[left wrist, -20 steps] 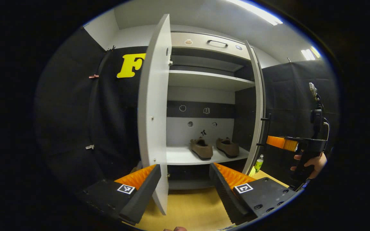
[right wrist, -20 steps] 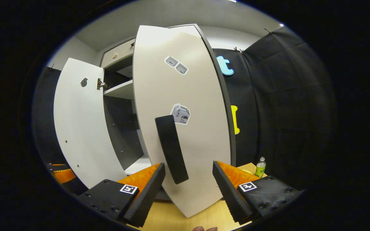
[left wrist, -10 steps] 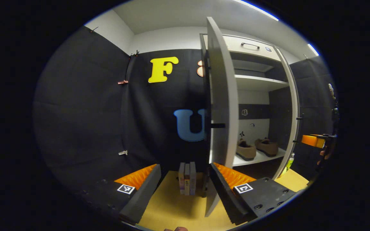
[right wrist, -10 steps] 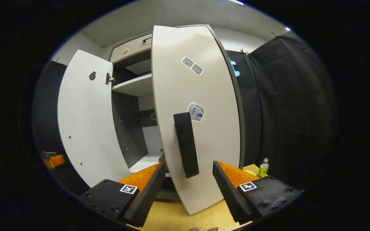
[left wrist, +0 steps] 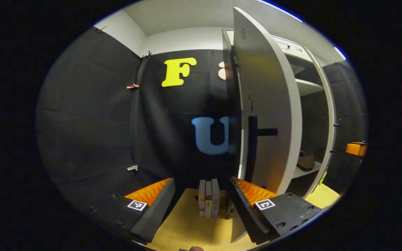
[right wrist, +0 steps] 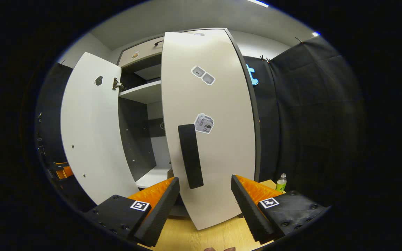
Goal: Grab one shoe with the right hand and put it into the shoe cabinet, grab the other shoe with the left hand and put it into the shoe cabinet; then close the right door with the right hand and the left door with the left hand.
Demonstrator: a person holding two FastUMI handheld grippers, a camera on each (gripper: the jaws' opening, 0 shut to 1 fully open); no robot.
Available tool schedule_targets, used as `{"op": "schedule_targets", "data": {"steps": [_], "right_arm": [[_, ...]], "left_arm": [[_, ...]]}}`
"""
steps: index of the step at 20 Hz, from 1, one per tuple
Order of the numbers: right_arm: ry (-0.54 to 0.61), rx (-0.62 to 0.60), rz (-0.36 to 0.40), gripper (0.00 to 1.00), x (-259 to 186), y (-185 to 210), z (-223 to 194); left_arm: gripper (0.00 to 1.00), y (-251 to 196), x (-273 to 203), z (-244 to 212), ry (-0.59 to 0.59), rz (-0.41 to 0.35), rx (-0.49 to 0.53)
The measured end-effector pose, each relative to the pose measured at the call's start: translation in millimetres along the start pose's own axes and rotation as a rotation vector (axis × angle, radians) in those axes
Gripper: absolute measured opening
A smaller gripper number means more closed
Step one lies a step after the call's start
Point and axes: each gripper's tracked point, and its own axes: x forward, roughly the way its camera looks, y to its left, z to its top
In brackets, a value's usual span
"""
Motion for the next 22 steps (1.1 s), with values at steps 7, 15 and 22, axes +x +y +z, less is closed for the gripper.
{"op": "schedule_targets", "data": {"steps": [7, 15, 22], "right_arm": [[0.017, -0.019, 0.022, 0.98, 4, -1, -5], [0.032, 0.004, 0.039, 0.98, 6, -12, -4], [0.031, 0.016, 0.032, 0.98, 8, -25, 2]], "left_arm": [[0.9, -32, -10, 0, 0.017, -0.023, -0.019], [0.89, -99, -14, 0, 0.012, -0.101, -0.017], [0.91, -144, -4, 4, 0.0, -0.142, 0.021]]}}
